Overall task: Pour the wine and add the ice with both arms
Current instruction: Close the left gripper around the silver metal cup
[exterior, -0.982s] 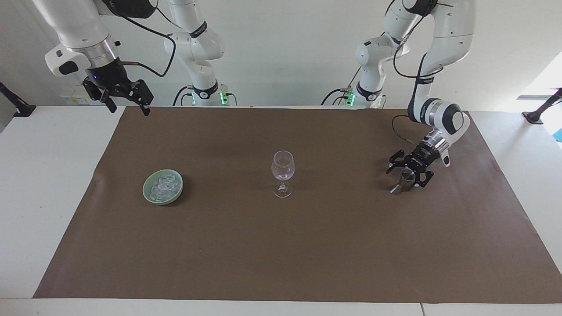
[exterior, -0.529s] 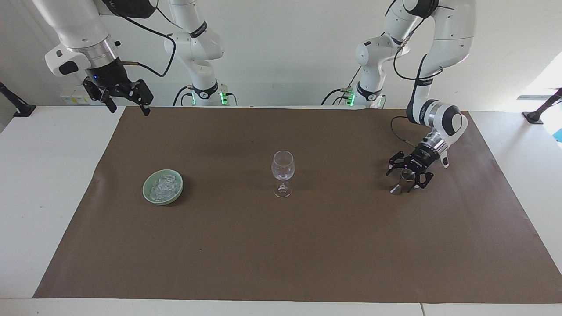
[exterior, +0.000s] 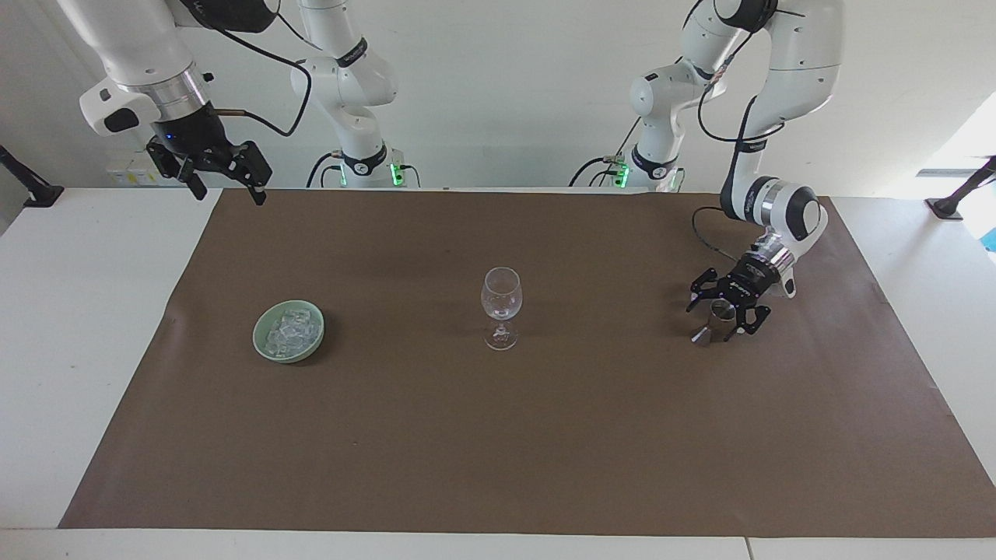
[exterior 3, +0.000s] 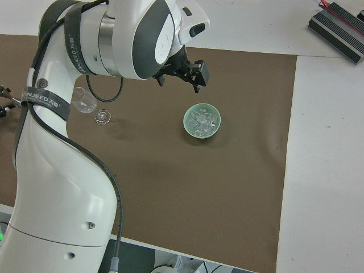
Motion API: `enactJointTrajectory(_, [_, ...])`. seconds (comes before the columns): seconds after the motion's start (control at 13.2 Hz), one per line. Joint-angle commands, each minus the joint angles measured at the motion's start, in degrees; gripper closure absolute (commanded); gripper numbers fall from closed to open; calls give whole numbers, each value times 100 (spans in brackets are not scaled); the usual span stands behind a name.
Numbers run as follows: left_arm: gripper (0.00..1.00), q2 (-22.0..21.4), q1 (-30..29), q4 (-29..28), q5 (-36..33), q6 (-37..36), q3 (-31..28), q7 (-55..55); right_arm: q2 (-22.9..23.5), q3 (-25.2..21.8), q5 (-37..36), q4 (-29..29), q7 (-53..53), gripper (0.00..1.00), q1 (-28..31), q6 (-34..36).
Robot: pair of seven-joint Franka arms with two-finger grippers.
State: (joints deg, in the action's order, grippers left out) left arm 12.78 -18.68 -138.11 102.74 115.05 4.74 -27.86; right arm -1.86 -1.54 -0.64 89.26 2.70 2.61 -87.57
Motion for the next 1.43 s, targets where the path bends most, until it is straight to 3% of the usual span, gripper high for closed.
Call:
enactJointTrajectory(0.0, [8,-21,58,-14,132,-44,-43,141,-104,31,38,65,-112,0,47,73])
enactJointTrajectory(0.23, [15,-21,32,-23,123,-17,-43,141,-104,31,38,65,-112,0,47,73])
enactJointTrajectory(0.53, [50,-21,-12,-41,123,-26,-43,132,-104,31,38,65,-112,0,47,73])
enactJointTrajectory(1.06, [98,-30,-21,-50,132,-26,-43,88,-104,31,38,65,-112,0,47,73])
enactJointTrajectory(1.36, [100,-21,-4,82,132,-105,-43,18,-104,31,38,65,-112,0,47,73])
